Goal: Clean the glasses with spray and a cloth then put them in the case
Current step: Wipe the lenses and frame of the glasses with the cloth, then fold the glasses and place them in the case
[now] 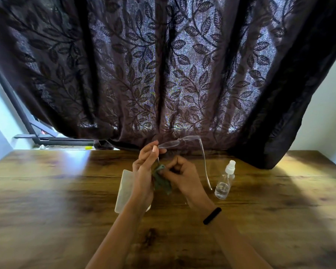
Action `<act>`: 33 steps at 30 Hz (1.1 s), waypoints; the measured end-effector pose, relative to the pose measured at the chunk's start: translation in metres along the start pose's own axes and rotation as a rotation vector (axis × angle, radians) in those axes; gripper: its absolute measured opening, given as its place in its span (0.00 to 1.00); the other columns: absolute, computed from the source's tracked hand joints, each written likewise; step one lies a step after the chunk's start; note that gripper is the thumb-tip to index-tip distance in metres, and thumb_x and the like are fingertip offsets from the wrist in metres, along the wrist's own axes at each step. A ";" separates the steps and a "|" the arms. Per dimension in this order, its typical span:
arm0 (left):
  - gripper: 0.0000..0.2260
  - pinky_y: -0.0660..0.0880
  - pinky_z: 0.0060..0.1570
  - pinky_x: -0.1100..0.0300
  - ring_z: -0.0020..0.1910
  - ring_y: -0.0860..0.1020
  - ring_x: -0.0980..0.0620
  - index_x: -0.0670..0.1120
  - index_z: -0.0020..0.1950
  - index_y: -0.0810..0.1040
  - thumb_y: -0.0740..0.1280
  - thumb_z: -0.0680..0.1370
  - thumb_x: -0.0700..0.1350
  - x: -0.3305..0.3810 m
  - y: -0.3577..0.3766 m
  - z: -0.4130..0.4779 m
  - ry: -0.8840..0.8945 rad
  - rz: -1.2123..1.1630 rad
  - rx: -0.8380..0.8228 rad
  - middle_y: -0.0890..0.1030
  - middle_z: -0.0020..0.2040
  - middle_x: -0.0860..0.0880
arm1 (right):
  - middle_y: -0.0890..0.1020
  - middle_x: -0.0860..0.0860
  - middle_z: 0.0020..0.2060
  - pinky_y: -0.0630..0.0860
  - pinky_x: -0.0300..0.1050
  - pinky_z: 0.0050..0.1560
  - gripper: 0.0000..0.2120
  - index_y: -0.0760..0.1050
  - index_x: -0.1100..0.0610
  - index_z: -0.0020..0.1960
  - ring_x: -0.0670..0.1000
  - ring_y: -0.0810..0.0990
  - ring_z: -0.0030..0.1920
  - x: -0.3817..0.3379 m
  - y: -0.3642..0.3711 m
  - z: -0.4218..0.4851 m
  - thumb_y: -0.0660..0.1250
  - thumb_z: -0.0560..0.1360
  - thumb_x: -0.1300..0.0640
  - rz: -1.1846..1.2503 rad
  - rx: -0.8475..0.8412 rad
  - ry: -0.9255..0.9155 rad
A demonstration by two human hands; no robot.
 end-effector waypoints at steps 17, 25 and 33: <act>0.08 0.59 0.70 0.42 0.65 0.70 0.49 0.53 0.41 0.84 0.65 0.72 0.50 0.012 -0.020 0.008 0.104 0.063 0.064 0.72 0.65 0.36 | 0.81 0.54 0.44 0.79 0.41 0.48 0.10 0.71 0.52 0.40 0.48 0.81 0.46 0.033 -0.018 -0.021 0.69 0.70 0.65 -0.318 -0.092 -0.005; 0.10 0.62 0.67 0.54 0.64 0.71 0.50 0.52 0.40 0.84 0.63 0.74 0.47 0.019 -0.021 0.012 0.153 0.059 0.017 0.75 0.60 0.46 | 0.78 0.41 0.41 0.74 0.29 0.40 0.08 0.71 0.47 0.41 0.40 0.78 0.42 0.064 -0.067 -0.038 0.69 0.71 0.57 -0.749 -0.017 0.091; 0.10 0.65 0.57 0.59 0.51 0.74 0.57 0.53 0.38 0.82 0.62 0.74 0.46 0.014 -0.023 0.010 0.122 0.179 -0.075 0.74 0.49 0.45 | 0.81 0.48 0.53 0.75 0.40 0.53 0.14 0.77 0.52 0.56 0.44 0.78 0.47 0.051 -0.083 -0.033 0.63 0.74 0.46 -0.991 -0.044 0.174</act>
Point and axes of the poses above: each hand's wrist, its own z-axis towards the middle knuckle, its own y-axis out of the palm, x = y × z, the point moved 10 cm from there along z, towards the middle knuckle
